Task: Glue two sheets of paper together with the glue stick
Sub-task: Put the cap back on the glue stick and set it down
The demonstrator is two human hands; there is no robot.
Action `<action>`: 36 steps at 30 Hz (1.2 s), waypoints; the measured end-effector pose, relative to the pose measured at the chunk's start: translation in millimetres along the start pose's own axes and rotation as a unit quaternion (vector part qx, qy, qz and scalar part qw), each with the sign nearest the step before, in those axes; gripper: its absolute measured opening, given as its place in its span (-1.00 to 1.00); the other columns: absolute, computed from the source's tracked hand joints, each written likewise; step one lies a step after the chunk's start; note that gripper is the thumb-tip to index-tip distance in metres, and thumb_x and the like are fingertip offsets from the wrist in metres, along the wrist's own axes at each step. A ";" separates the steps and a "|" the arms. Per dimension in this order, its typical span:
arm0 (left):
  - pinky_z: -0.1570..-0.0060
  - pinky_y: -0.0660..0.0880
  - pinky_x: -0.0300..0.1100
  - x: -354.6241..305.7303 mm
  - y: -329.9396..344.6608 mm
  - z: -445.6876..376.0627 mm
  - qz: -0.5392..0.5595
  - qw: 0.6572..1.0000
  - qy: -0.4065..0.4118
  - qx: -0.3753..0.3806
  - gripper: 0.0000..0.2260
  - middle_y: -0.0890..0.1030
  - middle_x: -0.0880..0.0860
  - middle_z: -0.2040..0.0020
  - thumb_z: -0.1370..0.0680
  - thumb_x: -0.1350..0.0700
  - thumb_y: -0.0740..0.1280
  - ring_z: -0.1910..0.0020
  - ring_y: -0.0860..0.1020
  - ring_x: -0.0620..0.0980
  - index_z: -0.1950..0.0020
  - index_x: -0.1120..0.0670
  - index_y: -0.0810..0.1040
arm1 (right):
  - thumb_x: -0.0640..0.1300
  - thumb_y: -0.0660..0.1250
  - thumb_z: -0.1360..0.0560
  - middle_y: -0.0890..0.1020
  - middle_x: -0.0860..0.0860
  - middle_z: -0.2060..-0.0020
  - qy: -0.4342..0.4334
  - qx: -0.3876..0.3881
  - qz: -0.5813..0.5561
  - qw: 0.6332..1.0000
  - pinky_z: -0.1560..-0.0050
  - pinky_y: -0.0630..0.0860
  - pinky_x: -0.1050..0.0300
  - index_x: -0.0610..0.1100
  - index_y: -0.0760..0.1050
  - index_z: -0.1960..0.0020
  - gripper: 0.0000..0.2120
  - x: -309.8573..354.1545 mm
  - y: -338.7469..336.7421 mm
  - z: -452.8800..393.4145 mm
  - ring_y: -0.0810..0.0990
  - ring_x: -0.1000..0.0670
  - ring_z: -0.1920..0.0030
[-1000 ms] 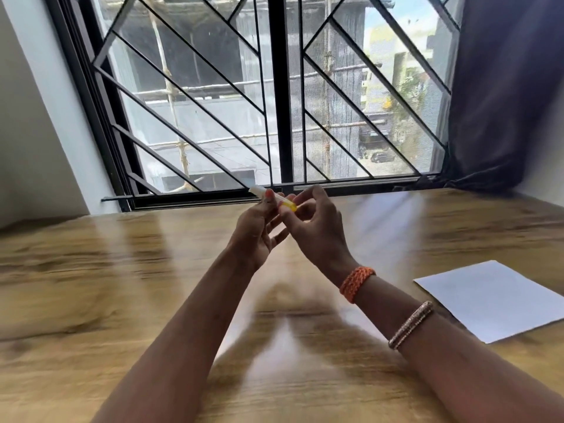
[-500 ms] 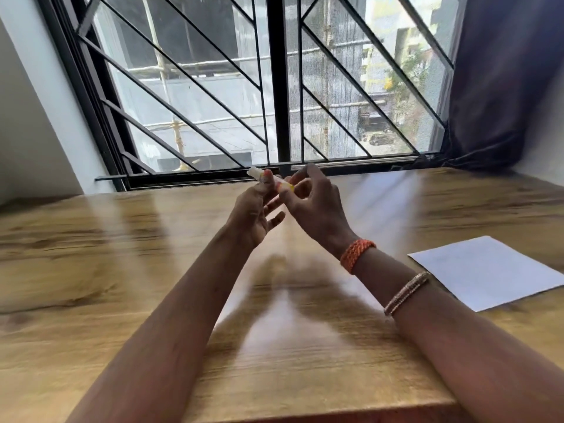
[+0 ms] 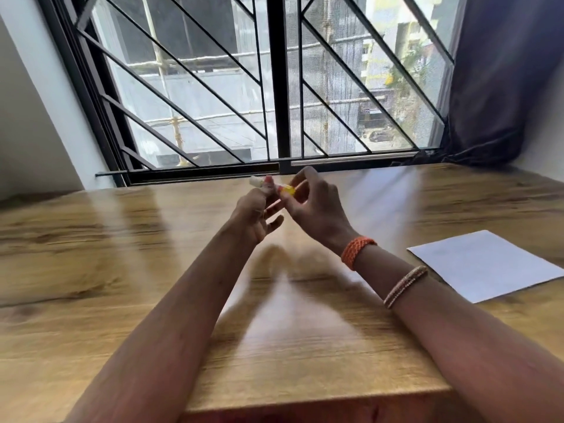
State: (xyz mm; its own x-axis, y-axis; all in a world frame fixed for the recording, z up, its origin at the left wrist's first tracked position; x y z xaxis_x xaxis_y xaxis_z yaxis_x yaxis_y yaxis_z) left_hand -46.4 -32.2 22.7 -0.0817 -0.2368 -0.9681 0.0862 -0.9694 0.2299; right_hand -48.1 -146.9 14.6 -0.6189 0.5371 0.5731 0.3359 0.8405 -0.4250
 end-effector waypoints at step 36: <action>0.21 0.40 -0.21 6.1 11.0 1.7 0.025 0.999 0.028 0.014 -0.80 0.55 -0.12 0.18 -0.53 -0.11 0.28 0.13 0.42 -0.13 0.18 -0.02 0.51 | -0.14 0.31 -0.44 0.62 0.00 0.27 -0.192 -0.092 0.232 0.949 0.06 0.16 0.00 -0.14 0.47 0.04 -0.88 -0.6 -11.5 1.0 0.57 -0.12 0.16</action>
State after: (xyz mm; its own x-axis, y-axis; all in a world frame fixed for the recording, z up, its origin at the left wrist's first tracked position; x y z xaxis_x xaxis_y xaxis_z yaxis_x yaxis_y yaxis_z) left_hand -47.7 -44.4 19.5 -0.0230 -0.2817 -0.9592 0.0600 -0.9581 0.2799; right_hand -52.4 -156.9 18.4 -0.5763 0.8162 0.0415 0.7312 0.5377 -0.4198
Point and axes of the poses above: each hand's wrist, its own z-axis away from the middle knuckle, its own y-axis out of the palm, x = y × z, the point moved 1 cm from there along -z, towards the middle knuckle
